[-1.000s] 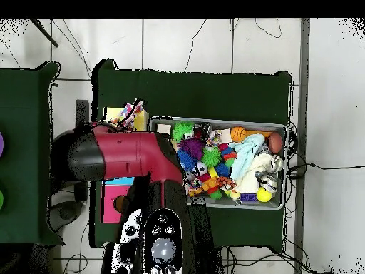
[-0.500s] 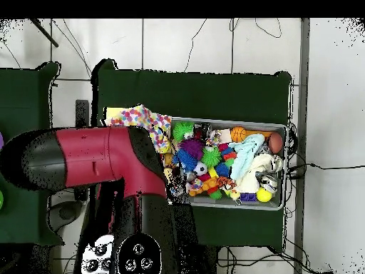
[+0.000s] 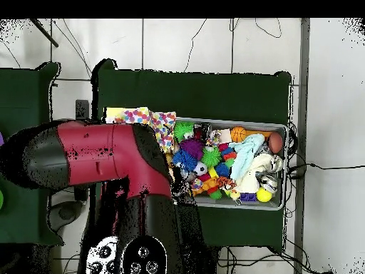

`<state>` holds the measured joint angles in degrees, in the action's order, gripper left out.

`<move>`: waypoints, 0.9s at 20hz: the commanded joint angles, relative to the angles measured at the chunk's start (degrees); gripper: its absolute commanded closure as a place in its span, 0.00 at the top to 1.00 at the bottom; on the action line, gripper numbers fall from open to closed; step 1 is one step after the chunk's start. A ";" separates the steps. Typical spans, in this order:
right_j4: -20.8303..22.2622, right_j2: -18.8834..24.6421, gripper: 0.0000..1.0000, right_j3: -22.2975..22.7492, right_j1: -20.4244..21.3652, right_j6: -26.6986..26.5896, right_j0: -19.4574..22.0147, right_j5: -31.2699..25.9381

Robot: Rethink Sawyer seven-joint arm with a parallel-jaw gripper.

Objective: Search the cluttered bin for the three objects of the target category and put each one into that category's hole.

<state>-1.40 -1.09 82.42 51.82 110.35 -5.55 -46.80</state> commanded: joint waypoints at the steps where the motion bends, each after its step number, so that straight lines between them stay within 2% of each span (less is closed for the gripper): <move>1: 1.48 3.32 1.00 6.55 -5.56 4.24 3.36 9.99; 17: 1.72 4.34 1.00 8.54 -6.32 1.86 4.69 13.86; 18: 1.78 4.39 0.00 8.61 -6.33 1.79 4.73 14.07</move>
<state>-1.30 -1.08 84.19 47.61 110.35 -2.59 -34.09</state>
